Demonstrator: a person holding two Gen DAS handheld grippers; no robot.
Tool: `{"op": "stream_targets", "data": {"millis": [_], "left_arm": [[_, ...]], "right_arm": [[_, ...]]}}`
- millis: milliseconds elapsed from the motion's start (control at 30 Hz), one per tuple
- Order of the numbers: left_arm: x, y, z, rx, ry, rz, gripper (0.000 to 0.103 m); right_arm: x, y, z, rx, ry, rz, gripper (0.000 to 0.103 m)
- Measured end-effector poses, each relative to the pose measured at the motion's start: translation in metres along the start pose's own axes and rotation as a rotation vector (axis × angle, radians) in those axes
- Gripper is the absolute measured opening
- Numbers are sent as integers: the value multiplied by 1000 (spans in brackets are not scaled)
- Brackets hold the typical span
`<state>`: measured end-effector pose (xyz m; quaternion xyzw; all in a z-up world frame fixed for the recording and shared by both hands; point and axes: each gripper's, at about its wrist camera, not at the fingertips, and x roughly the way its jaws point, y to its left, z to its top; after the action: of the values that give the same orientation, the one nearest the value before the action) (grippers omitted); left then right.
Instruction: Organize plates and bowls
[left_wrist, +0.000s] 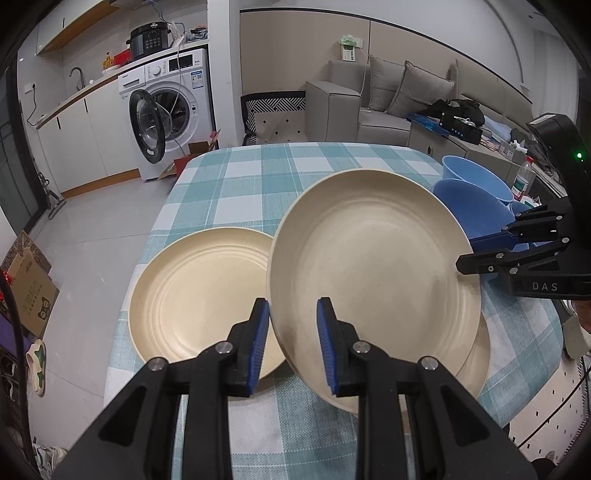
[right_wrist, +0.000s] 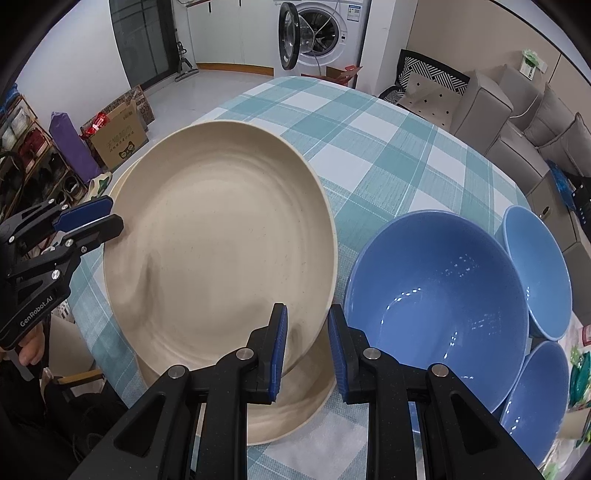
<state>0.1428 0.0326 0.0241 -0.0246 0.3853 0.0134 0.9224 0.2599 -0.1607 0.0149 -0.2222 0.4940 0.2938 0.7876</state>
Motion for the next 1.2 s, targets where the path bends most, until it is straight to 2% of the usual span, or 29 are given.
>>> {"op": "stream_targets", "data": {"millis": [633,1200], "left_arm": [[7,-11,-9,24,32,-11,25],[12,-15,-13,35,53,-18,25]], "right_arm": [[7,-1,-15,-10,28,-12,23],[13,9,-29,-68,56,-71,23]]}}
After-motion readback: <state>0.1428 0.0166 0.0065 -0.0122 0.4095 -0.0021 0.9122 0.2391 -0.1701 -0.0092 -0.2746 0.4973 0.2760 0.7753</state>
